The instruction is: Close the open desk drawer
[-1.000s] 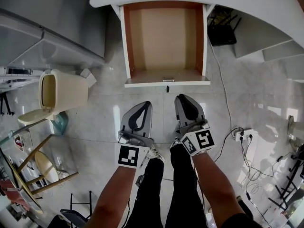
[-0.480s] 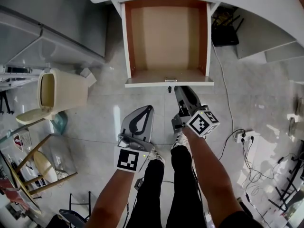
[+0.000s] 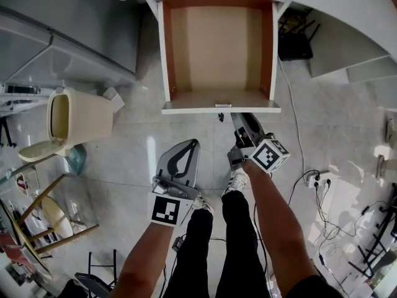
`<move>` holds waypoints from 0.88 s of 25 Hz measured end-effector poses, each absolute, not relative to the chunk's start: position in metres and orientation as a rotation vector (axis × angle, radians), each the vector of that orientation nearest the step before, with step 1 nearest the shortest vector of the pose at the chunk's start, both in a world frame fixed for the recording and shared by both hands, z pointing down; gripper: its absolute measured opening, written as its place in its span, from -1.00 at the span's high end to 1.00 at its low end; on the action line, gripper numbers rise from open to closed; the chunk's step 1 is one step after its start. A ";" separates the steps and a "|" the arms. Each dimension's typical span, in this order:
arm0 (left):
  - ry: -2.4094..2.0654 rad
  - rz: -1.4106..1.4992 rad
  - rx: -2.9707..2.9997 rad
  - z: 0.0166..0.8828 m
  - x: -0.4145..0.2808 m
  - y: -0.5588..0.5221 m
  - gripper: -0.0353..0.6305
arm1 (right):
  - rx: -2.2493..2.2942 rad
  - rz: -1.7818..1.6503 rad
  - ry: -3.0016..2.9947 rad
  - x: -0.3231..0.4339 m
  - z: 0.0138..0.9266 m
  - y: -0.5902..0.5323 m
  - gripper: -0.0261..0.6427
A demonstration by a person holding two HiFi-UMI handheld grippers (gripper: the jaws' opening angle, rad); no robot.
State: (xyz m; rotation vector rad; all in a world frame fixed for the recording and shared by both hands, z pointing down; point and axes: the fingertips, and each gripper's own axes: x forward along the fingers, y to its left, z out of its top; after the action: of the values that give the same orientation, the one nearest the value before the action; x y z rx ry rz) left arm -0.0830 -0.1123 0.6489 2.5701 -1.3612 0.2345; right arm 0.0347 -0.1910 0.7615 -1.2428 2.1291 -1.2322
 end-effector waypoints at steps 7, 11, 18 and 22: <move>-1.349 0.245 2.562 0.654 -0.079 -0.109 0.88 | -1.150 -1.266 2.111 0.029 0.763 -0.197 0.43; -1.346 0.251 2.548 0.660 -0.080 -0.108 0.88 | -1.076 -1.286 2.095 0.024 0.762 -0.198 0.43; -1.343 0.264 2.545 0.663 -0.078 -0.107 0.88 | -0.996 -1.285 2.090 0.023 0.757 -0.201 0.45; -1.347 0.263 2.541 0.664 -0.077 -0.108 0.88 | -1.027 -1.321 2.049 0.026 0.765 -0.202 0.70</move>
State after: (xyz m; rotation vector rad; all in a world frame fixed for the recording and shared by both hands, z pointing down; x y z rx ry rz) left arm -0.0774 -0.1077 0.6644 2.5412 -1.3468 0.2631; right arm 0.0258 -0.2020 0.7652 -1.0268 2.0492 -1.3205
